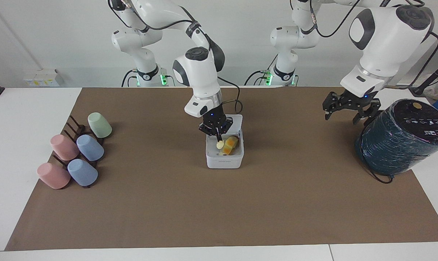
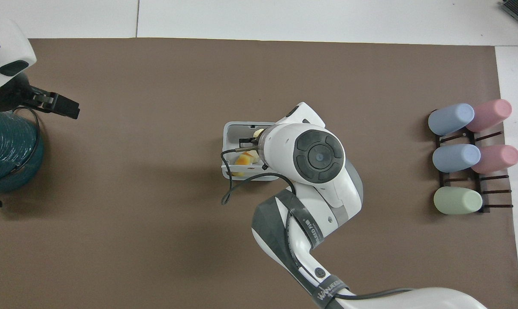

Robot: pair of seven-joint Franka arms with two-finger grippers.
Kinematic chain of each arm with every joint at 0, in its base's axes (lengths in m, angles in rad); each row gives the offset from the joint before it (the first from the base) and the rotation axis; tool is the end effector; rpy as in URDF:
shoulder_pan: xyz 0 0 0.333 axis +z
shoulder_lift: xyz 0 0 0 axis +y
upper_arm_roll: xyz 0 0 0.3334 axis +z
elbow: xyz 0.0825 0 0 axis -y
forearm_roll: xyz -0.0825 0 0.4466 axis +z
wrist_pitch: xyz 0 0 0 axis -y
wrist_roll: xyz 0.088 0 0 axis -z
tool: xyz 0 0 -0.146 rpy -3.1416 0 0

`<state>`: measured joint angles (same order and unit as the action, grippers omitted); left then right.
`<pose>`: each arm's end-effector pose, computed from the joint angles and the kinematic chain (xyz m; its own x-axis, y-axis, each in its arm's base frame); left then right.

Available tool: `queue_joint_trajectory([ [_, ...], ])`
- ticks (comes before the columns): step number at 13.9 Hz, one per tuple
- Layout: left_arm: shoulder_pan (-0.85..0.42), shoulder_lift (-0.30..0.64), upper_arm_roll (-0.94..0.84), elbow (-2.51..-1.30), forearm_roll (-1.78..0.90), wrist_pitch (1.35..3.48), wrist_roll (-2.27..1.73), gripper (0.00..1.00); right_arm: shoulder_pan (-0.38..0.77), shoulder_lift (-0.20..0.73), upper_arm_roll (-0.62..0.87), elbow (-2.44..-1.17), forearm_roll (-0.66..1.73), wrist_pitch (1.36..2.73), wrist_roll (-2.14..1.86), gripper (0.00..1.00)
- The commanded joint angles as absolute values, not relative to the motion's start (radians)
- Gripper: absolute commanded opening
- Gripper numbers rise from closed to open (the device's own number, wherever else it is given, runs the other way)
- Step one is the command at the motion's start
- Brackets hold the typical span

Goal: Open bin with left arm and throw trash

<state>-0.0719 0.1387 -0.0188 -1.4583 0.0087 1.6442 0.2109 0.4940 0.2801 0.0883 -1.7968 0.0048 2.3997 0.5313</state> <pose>0.6686 -0.0588 0.5809 0.9537 -0.2973 0.0449 -0.2969 -0.9548 -0.0158 0.6131 0.3996 0.3765 0.9656 0.0144 0.2597 0.0646 -0.9805 -0.1858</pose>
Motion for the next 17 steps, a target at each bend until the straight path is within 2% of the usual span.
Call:
queue_joint_trajectory([
  [1, -0.055, 0.109, -0.032, -1.502, 0.035, 1.631, 0.221, 1.00, 0.489, 0.295, 0.092, -1.772, -0.008, 2.398, 0.574, 0.69],
  [2, -0.055, 0.101, -0.032, -1.515, 0.035, 1.634, 0.219, 1.00, 0.491, 0.295, 0.092, -1.772, -0.008, 2.395, 0.581, 0.85],
  [4, -0.057, 0.095, -0.034, -1.526, 0.035, 1.652, 0.213, 1.00, 0.495, 0.291, 0.092, -1.764, -0.008, 2.382, 0.584, 0.87],
  [7, -0.067, 0.087, -0.034, -1.554, 0.035, 1.695, 0.210, 1.00, 0.486, 0.275, 0.091, -1.770, -0.009, 2.347, 0.584, 1.00],
  [11, -0.072, 0.057, -0.035, -1.631, 0.034, 1.770, 0.149, 1.00, 0.425, 0.212, 0.086, -1.792, -0.009, 2.317, 0.572, 1.00],
  [15, -0.071, 0.057, -0.035, -1.629, 0.034, 1.766, 0.149, 1.00, 0.296, 0.024, 0.086, -1.903, -0.009, 2.188, 0.413, 1.00],
  [17, -0.072, 0.057, -0.035, -1.629, 0.034, 1.758, 0.149, 1.00, 0.212, -0.053, 0.086, -1.922, -0.008, 2.065, 0.304, 1.00],
])
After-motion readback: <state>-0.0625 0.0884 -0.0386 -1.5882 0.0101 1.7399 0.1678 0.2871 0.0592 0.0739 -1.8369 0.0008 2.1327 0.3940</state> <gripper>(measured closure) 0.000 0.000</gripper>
